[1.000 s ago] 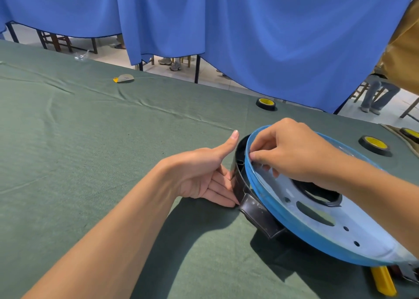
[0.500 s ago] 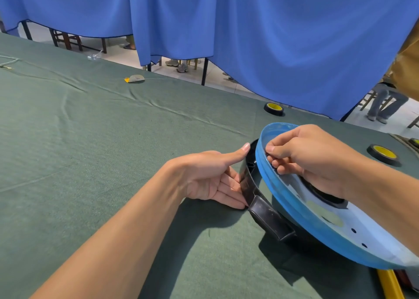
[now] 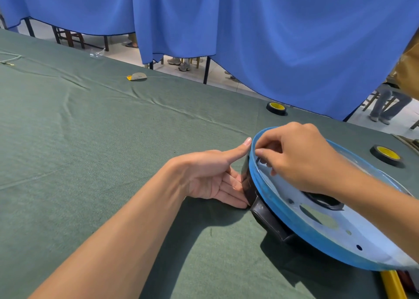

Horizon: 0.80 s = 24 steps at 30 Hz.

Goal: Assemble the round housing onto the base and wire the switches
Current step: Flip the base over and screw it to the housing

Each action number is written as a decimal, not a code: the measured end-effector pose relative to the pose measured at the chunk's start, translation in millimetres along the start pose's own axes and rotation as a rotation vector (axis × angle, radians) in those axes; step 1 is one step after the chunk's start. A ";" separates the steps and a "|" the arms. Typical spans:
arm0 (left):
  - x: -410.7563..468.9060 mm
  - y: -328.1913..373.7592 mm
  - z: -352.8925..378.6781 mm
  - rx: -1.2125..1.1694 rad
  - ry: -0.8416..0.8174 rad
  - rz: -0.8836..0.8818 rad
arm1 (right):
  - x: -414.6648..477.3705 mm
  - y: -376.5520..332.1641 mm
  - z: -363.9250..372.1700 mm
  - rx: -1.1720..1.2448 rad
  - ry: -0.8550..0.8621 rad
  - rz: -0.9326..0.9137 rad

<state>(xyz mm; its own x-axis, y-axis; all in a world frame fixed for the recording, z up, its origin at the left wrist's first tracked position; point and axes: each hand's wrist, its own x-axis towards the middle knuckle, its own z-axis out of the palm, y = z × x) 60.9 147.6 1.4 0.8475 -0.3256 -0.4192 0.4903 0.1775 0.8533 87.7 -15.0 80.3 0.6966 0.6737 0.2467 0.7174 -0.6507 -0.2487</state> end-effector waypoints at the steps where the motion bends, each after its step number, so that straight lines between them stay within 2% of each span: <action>1: 0.0 0.2 -0.1 -0.010 0.001 -0.002 | -0.1 -1.2 0.7 -0.047 0.003 -0.061; 3: -0.3 0.4 -0.2 -0.017 0.002 -0.007 | 0.0 -1.7 2.1 -0.110 0.014 -0.135; 9: -1.0 1.0 0.4 -0.007 0.011 -0.024 | -2.5 3.5 -6.3 -0.080 -0.058 -0.205; 14: -1.2 1.5 1.0 -0.011 0.019 -0.029 | 0.1 5.1 -2.5 -0.217 -0.117 -0.246; 19: -1.7 1.5 0.5 -0.021 0.031 -0.037 | 5.5 10.5 -15.4 -0.065 -0.215 -0.123; 24: -1.4 1.8 1.6 -0.015 0.050 -0.045 | 8.4 15.3 -16.9 0.102 -0.261 -0.083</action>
<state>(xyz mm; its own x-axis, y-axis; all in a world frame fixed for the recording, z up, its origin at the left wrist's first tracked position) 60.2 146.8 4.1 0.8332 -0.2871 -0.4725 0.5311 0.1779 0.8284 104.6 -25.2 94.3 0.6008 0.7991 0.0244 0.7583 -0.5600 -0.3337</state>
